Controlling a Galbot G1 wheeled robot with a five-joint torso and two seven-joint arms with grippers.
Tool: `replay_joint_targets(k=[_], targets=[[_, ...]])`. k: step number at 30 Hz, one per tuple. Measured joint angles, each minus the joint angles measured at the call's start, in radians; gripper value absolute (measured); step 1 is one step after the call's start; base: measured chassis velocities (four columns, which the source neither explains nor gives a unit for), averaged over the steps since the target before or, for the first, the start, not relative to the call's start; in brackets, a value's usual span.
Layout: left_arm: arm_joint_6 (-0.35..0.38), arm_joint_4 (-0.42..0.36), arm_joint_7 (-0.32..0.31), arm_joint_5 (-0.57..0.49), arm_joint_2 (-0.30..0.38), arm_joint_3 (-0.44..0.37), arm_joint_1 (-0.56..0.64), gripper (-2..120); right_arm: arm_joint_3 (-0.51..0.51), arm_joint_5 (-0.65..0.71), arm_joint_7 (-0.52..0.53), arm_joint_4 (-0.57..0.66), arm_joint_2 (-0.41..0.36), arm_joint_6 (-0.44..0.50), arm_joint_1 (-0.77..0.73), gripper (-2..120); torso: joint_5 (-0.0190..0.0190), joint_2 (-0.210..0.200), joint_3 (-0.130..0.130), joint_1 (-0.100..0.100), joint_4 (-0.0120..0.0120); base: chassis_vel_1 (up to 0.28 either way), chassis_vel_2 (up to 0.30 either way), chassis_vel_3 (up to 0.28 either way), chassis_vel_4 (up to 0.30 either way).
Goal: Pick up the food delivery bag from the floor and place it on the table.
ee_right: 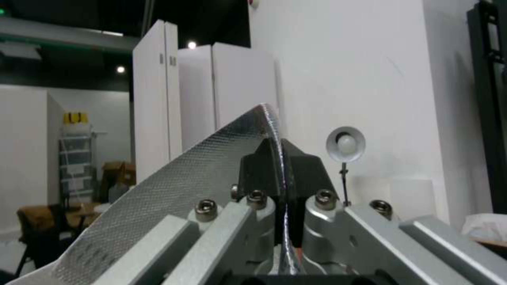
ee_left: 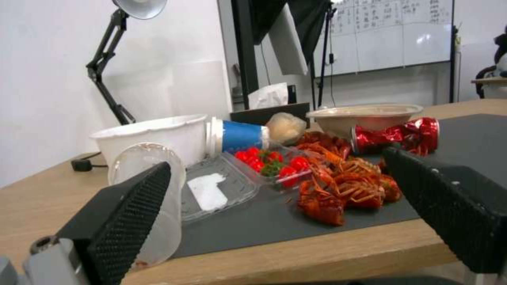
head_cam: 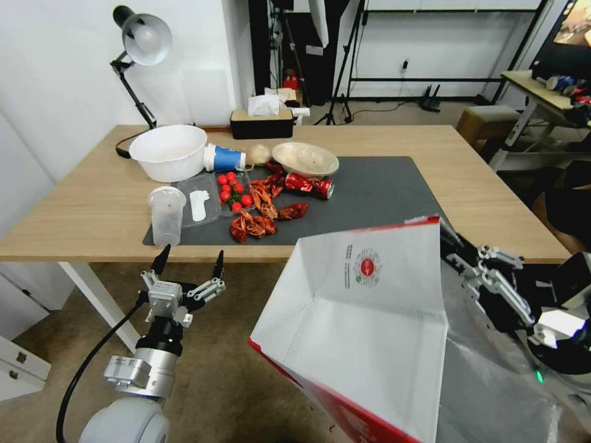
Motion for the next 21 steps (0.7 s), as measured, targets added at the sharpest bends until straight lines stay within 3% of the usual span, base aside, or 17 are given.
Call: replay_joint_targets(k=[8,10,14,21], targets=[[-0.001,0.000,-0.004,0.013,-0.004,0.002,-0.001,100,-0.004,0.085,0.127,0.029,-0.034,0.022,0.027,0,0.0000,-0.002,-0.001,-0.001,-0.0002,0.000,0.000,0.000,0.000],[-0.004,0.001,-0.004,0.016,-0.006,0.003,0.000,100,-0.012,0.133,0.244,0.049,-0.065,0.058,0.061,0,0.0000,-0.003,-0.002,-0.001,-0.0002,0.000,0.000,0.000,0.000],[-0.011,0.006,-0.004,0.019,-0.005,0.001,0.003,100,-0.018,0.161,0.359,0.054,-0.094,0.085,0.103,0,0.0000,-0.004,-0.002,-0.002,0.0000,0.000,0.000,0.000,0.000],[-0.012,0.005,-0.004,0.027,-0.008,0.007,0.002,100,-0.028,0.171,0.490,0.049,-0.132,0.115,0.159,0,0.0001,-0.005,-0.003,-0.002,-0.0001,0.000,0.000,0.000,0.000]])
